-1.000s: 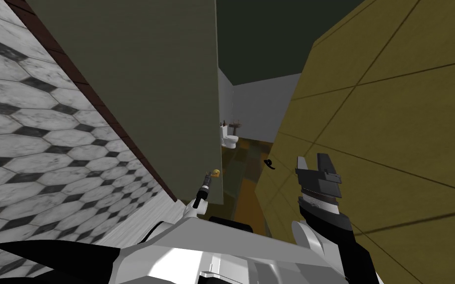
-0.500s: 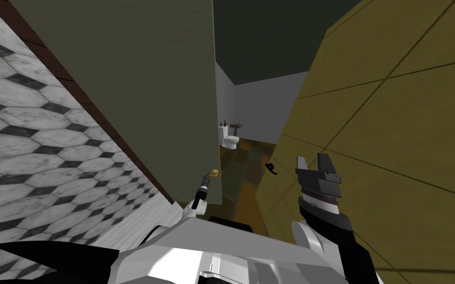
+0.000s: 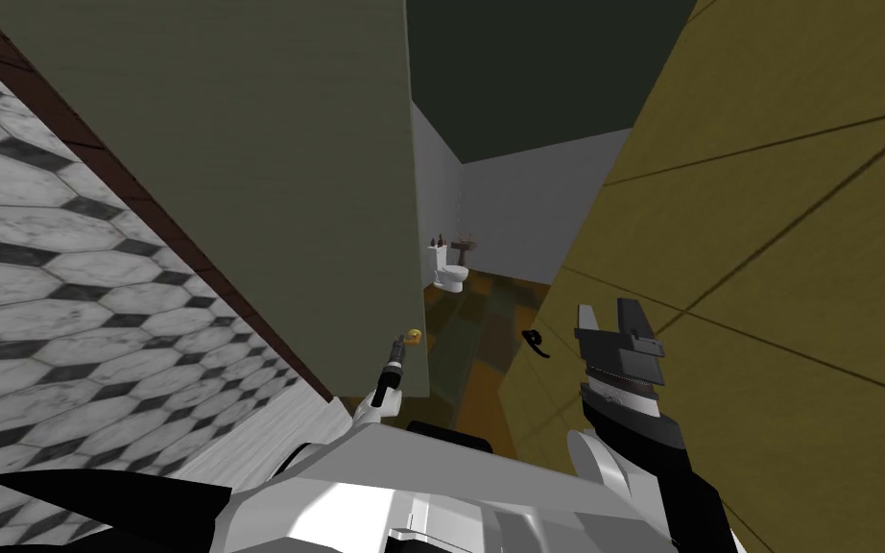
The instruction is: Push the door open
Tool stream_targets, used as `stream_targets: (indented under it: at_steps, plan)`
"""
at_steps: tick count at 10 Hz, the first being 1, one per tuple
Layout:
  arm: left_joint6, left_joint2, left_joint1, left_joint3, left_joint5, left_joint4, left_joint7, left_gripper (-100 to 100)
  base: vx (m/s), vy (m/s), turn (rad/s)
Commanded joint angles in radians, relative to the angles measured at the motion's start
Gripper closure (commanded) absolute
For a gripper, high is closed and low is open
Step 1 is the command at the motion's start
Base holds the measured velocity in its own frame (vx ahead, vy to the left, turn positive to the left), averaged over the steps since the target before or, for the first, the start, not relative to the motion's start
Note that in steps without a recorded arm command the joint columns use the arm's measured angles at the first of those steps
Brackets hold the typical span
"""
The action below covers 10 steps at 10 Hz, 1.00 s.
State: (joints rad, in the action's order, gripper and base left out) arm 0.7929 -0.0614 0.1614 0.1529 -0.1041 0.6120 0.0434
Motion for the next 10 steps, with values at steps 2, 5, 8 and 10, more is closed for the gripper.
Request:
stream_targets:
  at_steps: [2, 5, 8, 10]
  plan:
    - [0.003, -0.010, 0.002, 0.017, -0.009, 0.002, 0.012, 100, 0.097, -0.010, 0.041]
    - [0.007, -0.019, 0.003, 0.042, -0.023, 0.004, 0.035, 100, 0.206, -0.015, 0.051]
    - [0.012, -0.024, 0.006, 0.076, -0.042, 0.007, 0.065, 100, 0.213, -0.011, 0.051]
    - [0.014, -0.025, 0.006, 0.086, -0.048, 0.010, 0.074, 100, 0.179, -0.015, 0.052]
